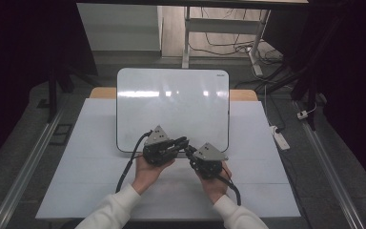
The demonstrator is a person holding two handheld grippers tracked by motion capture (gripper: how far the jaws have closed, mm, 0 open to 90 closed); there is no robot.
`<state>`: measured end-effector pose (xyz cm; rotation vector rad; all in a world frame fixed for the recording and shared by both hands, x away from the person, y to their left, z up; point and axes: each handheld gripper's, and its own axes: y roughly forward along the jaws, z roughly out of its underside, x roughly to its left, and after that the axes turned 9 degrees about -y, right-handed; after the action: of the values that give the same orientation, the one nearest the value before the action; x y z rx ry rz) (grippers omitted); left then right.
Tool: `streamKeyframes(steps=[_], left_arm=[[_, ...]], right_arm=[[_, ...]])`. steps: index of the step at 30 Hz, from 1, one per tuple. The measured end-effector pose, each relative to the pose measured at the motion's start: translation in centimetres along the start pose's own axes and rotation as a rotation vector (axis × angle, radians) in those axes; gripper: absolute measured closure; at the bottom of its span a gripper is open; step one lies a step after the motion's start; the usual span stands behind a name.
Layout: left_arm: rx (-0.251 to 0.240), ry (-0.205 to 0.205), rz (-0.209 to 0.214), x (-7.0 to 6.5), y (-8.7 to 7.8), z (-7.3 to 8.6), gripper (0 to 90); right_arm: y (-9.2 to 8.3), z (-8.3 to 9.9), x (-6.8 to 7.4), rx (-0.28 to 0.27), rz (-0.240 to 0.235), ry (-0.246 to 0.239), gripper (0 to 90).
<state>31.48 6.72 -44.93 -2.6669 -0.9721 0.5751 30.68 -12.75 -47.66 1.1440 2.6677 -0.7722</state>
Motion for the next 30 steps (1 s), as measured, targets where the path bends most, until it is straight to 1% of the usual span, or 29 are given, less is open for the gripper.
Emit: streamKeyframes(steps=[1,2,3,5,7,8,10,13,14,16,18,19,23,28,30], left_arm=[[-0.005,0.005,-0.004,0.1,-0.2,0.0,73.1],[-0.008,0.001,-0.004,0.2,-0.4,-0.1,66.9],[-0.011,-0.003,-0.005,0.4,-0.8,-0.2,63.5],[-0.015,-0.001,-0.021,0.8,-1.6,-0.2,59.5],[-0.018,-0.010,-0.032,1.2,-2.5,-0.1,55.2],[-0.017,-0.010,-0.039,1.5,-3.0,0.0,53.7],[-0.006,-0.006,-0.063,2.0,-4.0,0.5,51.2],[0.014,-0.004,-0.109,3.0,-5.7,1.5,47.9],[0.022,-0.008,-0.116,3.2,-6.0,1.8,47.0],[0.032,-0.016,-0.137,3.8,-7.0,2.5,45.7],[0.043,-0.021,-0.155,4.2,-7.8,3.2,44.7],[0.048,-0.020,-0.166,4.3,-8.2,3.5,44.3],[0.063,-0.024,-0.199,4.8,-9.9,5.1,43.3],[0.066,-0.032,-0.244,5.4,-11.9,6.6,42.7],[0.064,-0.047,-0.256,5.7,-12.6,7.1,42.6]], right_arm=[[0.0,0.0,-0.2,0.003,0.003,0.004,80.5],[-0.1,0.1,-0.5,0.002,0.008,0.007,80.5],[-0.2,0.1,-0.9,0.005,0.017,0.014,80.5],[-0.5,0.2,-2.1,0.009,0.042,0.040,80.5],[-0.7,0.3,-3.7,0.033,0.065,0.075,80.5],[-0.7,0.5,-4.3,0.040,0.071,0.087,80.4],[-0.8,0.9,-5.8,0.060,0.098,0.127,80.4],[-0.7,1.3,-7.3,0.080,0.110,0.173,80.4],[-0.6,1.4,-7.8,0.091,0.115,0.181,80.4],[-0.4,1.5,-8.2,0.103,0.118,0.196,80.4],[-0.2,1.6,-8.6,0.118,0.124,0.195,80.3],[0.0,1.7,-8.8,0.122,0.127,0.202,80.3],[0.6,2.1,-9.6,0.127,0.126,0.233,80.2],[1.2,2.1,-9.9,0.129,0.139,0.234,80.1],[1.4,2.2,-10.1,0.132,0.147,0.237,79.9]])
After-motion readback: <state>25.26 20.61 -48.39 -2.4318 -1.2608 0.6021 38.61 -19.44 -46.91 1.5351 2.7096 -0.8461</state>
